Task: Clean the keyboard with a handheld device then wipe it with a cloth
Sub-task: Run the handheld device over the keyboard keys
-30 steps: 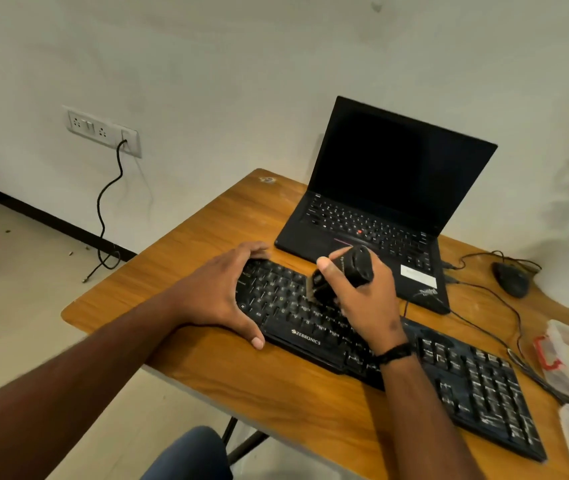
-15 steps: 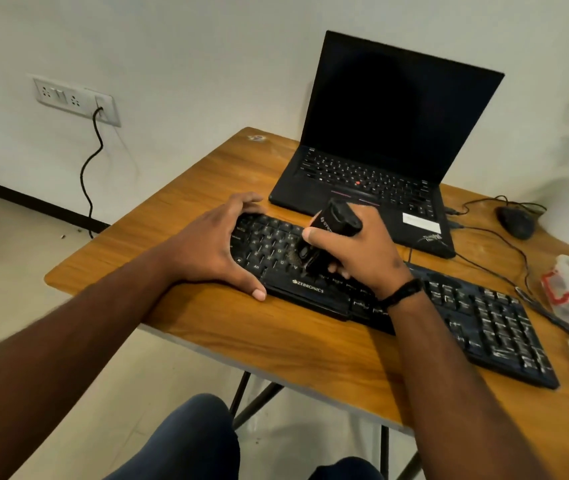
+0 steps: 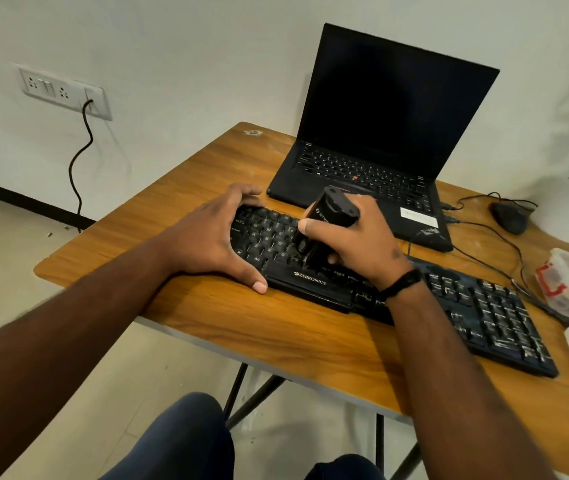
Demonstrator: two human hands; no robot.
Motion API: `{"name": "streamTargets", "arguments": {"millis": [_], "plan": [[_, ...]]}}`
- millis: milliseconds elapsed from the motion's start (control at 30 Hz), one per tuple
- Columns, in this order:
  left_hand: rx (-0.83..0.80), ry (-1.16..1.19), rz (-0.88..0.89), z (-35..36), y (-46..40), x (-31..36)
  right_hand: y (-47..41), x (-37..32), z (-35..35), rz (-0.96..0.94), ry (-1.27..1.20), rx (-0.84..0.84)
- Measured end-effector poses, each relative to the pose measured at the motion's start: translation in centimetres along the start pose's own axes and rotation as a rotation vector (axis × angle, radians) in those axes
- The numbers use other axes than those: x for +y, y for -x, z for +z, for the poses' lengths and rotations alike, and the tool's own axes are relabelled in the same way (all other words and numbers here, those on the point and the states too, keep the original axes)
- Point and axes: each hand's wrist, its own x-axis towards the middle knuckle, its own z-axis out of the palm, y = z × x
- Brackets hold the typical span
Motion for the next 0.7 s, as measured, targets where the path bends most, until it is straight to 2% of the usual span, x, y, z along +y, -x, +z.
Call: {"name": "streamTargets", "arguments": {"millis": [33, 133, 167, 267, 300, 333, 433, 467, 500, 567, 600, 633, 700], "plan": [[0.001, 0.001, -0.001, 0.0, 0.0, 0.0, 0.0, -0.1, 0.1, -0.001, -0.005, 0.002], [0.004, 0.007, -0.003, 0.0, -0.1, 0.0, -0.3, 0.0, 0.8, -0.016, 0.171, 0.212], [0.003, 0.006, -0.002, 0.0, -0.1, -0.1, -0.2, -0.3, 1.0, -0.024, 0.190, 0.223], [0.000, 0.001, -0.001, 0.0, 0.0, -0.1, -0.2, -0.8, 0.9, -0.003, -0.029, -0.011], [0.001, 0.005, -0.005, 0.0, 0.0, 0.0, 0.0, -1.1, 1.0, -0.014, -0.050, -0.043], [0.002, 0.008, -0.008, 0.1, -0.1, -0.1, -0.1, -1.2, 1.4, -0.028, -0.011, -0.017], [0.004, 0.010, 0.000, 0.1, -0.2, -0.2, -0.5, -0.8, 1.2, -0.040, 0.266, 0.239], [0.004, 0.008, -0.002, 0.1, -0.2, -0.2, -0.5, -0.8, 0.7, -0.035, 0.267, 0.261], [0.004, 0.007, -0.002, 0.1, -0.1, -0.2, -0.4, -0.5, 0.1, -0.035, 0.189, 0.217], [0.004, 0.005, 0.002, 0.0, 0.0, -0.1, 0.0, -0.8, -0.4, -0.023, -0.017, 0.006], [0.006, 0.004, 0.004, 0.0, 0.0, -0.1, 0.1, -1.3, 0.1, -0.022, -0.035, -0.078], [0.007, 0.004, 0.005, 0.0, 0.0, 0.0, 0.1, -1.4, 0.8, -0.028, 0.033, -0.082], [0.006, 0.005, 0.004, -0.1, 0.0, 0.0, -0.6, -1.2, 1.5, -0.042, 0.258, 0.101]]}}
